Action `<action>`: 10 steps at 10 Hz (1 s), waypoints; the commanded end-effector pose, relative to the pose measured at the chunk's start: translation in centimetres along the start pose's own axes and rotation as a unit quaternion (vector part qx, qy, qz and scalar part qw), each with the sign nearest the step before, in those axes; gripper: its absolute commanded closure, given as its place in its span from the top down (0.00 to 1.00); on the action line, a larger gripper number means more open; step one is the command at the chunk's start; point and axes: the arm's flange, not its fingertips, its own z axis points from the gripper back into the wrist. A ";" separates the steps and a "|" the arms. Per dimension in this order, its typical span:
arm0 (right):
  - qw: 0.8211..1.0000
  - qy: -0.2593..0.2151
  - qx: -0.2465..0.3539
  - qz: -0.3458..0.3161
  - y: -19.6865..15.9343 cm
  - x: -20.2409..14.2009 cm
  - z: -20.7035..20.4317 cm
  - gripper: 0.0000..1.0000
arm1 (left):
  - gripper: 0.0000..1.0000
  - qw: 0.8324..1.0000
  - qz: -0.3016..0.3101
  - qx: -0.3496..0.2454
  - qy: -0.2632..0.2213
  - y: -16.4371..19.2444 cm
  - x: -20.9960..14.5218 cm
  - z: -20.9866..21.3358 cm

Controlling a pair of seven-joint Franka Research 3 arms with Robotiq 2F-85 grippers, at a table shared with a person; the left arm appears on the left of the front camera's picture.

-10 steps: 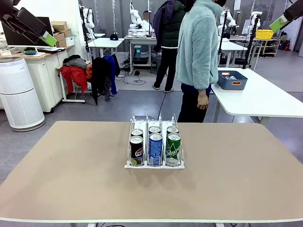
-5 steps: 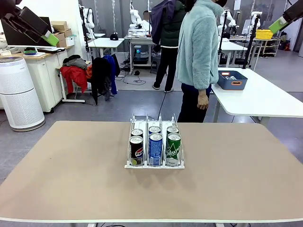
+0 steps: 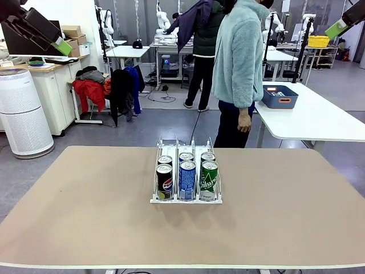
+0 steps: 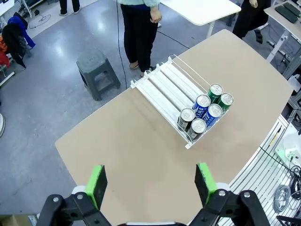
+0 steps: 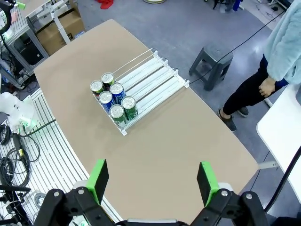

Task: Fill the beverage cans into the dispenser.
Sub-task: Pick up the Ionic drink handed by the human.

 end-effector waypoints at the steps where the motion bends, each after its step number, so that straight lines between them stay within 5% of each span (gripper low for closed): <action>1: 1.000 0.000 0.001 0.000 0.0 0.0 0.0 1.00 | 1.00 1.000 0.004 -0.001 -0.001 0.3 -0.1 0.1; 10: 0.999 -0.012 0.036 0.000 0.3 -0.2 0.8 1.00 | 1.00 0.997 0.002 -0.072 -0.015 -0.9 1.2 1.2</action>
